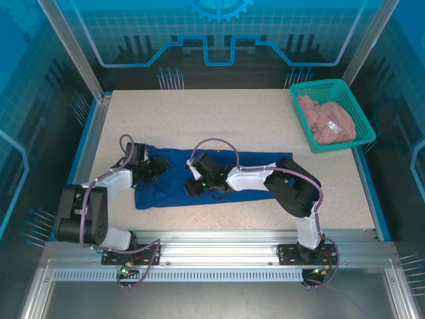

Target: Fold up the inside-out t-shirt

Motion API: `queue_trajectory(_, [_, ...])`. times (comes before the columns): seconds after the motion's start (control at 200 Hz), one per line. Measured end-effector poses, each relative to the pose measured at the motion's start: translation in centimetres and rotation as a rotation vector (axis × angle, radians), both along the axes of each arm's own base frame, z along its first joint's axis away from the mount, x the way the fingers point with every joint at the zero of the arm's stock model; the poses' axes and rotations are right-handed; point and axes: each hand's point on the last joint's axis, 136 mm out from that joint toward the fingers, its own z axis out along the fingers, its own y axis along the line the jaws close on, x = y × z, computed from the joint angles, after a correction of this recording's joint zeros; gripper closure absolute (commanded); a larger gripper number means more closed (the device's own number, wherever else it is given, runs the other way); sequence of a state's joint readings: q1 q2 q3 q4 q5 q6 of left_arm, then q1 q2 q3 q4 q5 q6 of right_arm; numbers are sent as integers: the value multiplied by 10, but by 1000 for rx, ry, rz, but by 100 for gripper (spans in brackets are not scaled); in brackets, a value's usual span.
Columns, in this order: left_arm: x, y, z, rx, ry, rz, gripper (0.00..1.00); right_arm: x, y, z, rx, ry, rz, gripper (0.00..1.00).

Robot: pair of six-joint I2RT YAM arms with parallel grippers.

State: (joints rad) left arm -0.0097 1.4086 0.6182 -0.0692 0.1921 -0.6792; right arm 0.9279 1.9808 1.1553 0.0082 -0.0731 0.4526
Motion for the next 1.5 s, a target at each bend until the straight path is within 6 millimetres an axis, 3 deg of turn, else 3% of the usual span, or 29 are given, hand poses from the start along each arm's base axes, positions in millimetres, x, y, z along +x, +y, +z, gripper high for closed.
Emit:
queue_trajectory(0.14, [7,12,30,55,-105,22,45,-3,-2,3,12,16,9,63])
queue_trajectory(0.265, [6,8,37,53,-127,6,42,-7,-17,21,40,33,9,57])
queue_trajectory(0.41, [-2,12,31,101,-96,-5,17,9,-52,65,97,3,-48,44])
queue_trajectory(0.575, [-5,39,41,183,-115,60,6,31,-100,101,125,-55,-143,32])
queue_trajectory(0.74, [-7,56,26,249,-17,78,1,30,-114,97,120,-28,-159,28])
queue_trajectory(0.855, [-4,58,5,263,79,54,1,27,-117,93,122,-5,-149,27])
queue_trajectory(0.98, [-14,55,-17,254,168,30,1,28,-128,93,143,15,-162,27])
queue_trajectory(1.276, [-19,36,-20,185,176,-56,5,29,-159,79,178,64,-224,26])
queue_trajectory(1.371, [-19,35,-24,196,184,-77,10,27,-160,76,186,80,-229,27])
queue_trajectory(1.501, [-20,37,-24,218,194,-88,10,27,-158,80,203,77,-224,27])
